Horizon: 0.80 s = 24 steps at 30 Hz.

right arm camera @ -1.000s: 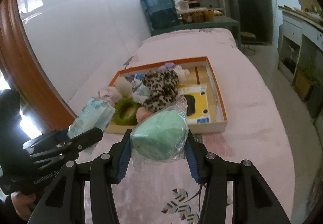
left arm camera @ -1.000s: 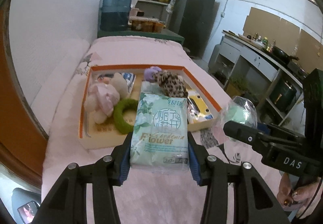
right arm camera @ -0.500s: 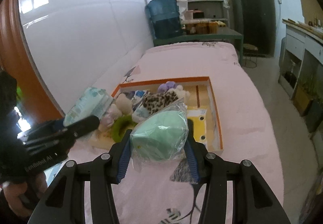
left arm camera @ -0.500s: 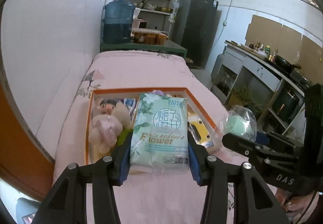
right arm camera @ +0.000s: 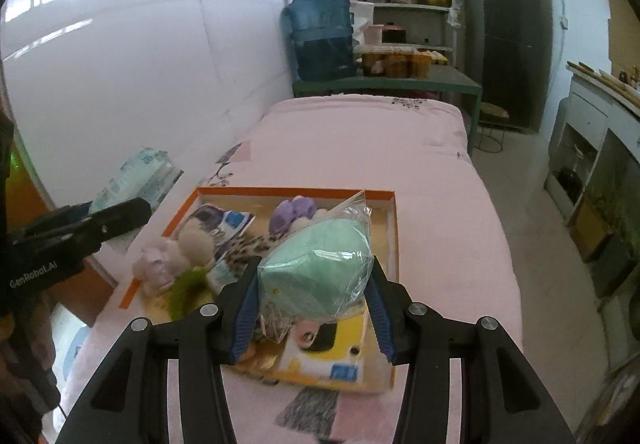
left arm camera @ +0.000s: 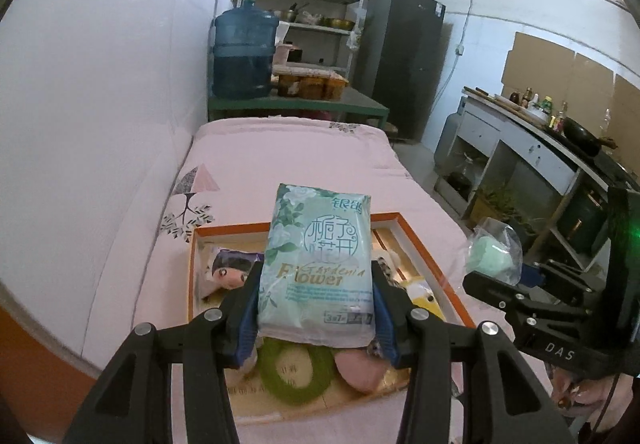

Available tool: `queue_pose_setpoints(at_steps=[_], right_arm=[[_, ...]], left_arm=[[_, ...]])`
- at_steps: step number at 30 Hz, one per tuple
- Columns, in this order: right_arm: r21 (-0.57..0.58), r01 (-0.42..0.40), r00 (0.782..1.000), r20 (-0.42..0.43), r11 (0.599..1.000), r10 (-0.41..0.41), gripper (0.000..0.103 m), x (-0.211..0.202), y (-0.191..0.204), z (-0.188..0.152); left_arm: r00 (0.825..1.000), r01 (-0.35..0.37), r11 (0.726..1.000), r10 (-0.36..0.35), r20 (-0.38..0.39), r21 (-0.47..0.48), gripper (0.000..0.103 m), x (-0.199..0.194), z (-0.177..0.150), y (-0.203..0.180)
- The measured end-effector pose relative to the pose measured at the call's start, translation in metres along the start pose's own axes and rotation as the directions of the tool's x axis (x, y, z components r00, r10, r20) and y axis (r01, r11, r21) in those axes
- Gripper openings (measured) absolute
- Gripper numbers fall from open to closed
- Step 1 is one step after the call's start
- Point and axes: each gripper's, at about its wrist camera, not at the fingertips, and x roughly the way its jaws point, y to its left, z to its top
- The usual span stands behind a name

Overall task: Organize soft objects
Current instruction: 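Lift the bagged sponge and tissue pack and carry both over the tray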

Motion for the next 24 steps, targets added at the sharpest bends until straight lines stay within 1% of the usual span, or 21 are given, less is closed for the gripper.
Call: queue_pose_setpoints(at_steps=[5,8,15,24], right_arm=[[-0.03,-0.012,0.999,-0.04,0.999,0.011,0.05,0.027,-0.012,0.01],[-0.032,-0.052,0.995,-0.089,0.998,0.049,0.05,0.047,-0.021,0.011],[-0.03,-0.117,0.984,-0.14,0.993,0.112,0.05,0.075,-0.033,0.01],[-0.091,-0.106,0.98,-0.177,0.99,0.089,0.05,0.092,-0.032,0.005]], left_arm=[[0.999,-0.003,1.0,0.003,-0.034,-0.012,0.048,0.027,0.01,0.006],[0.999,-0.009,1.0,0.008,-0.053,-0.021,0.048,0.041,0.012,0.009],[0.996,-0.025,0.999,0.023,-0.09,-0.025,0.048,0.068,0.013,0.017],[0.989,-0.033,0.999,0.028,-0.143,-0.03,0.048,0.097,0.009,0.021]])
